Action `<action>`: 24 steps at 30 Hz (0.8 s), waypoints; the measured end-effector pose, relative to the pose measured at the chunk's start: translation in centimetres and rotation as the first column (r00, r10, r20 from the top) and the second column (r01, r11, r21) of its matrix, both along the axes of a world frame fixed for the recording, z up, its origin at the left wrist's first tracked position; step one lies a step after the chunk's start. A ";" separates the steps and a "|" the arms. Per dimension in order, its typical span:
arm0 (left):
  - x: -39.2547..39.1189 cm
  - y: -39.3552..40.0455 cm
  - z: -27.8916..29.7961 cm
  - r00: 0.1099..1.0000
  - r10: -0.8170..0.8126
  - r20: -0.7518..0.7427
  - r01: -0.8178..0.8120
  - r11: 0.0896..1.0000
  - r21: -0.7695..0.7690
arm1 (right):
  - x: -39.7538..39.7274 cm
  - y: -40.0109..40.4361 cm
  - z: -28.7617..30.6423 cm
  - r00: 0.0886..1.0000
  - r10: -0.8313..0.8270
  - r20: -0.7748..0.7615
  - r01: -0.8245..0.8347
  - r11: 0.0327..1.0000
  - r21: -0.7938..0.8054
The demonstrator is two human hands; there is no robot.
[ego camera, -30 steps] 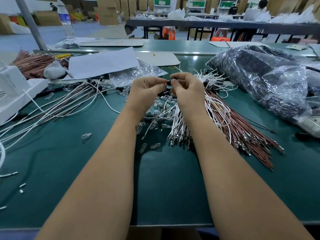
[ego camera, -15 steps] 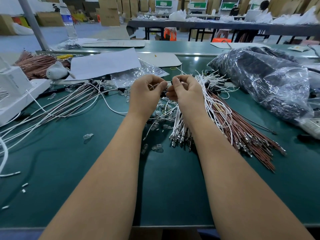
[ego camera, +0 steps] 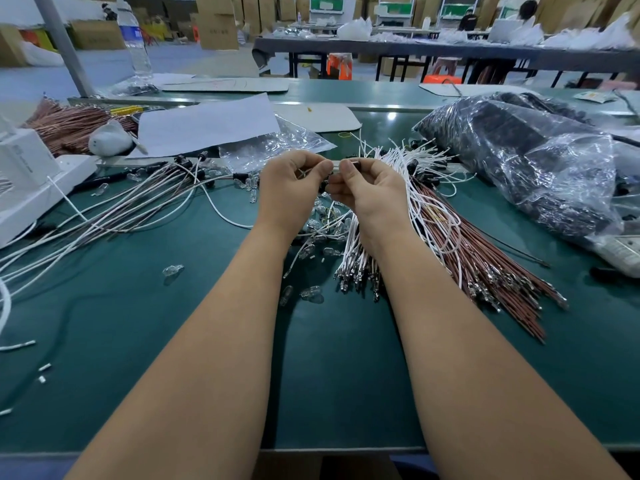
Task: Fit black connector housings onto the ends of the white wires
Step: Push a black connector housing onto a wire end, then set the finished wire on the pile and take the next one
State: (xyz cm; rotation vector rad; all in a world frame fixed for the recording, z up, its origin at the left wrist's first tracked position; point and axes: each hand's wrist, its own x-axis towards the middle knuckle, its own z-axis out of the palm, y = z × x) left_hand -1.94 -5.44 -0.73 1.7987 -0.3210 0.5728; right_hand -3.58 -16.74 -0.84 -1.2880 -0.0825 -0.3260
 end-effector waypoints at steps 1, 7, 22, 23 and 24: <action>0.0 -0.1 0.0 1.000 -0.014 -0.002 0.014 1.000 -0.005 | 0.0 0.0 -0.1 1.000 0.000 -0.001 -0.001 1.000 -0.013; -0.3 -0.6 -0.1 0.997 -0.066 -0.034 0.064 0.996 -0.063 | 0.1 0.1 -0.2 1.000 0.006 -0.004 -0.006 1.000 -0.024; -0.4 0.4 0.1 0.983 -0.171 -0.067 0.160 0.976 -0.145 | 0.2 -0.6 0.1 0.993 0.116 -0.033 -0.115 0.993 0.042; -0.4 0.5 0.1 0.981 -0.184 -0.067 0.172 0.973 -0.152 | 0.2 -0.7 0.1 0.991 0.129 -0.032 -0.127 0.991 0.051; -0.3 0.5 0.1 0.979 -0.193 -0.065 0.181 0.971 -0.157 | 0.2 -0.7 0.1 0.990 0.136 -0.031 -0.135 0.989 0.056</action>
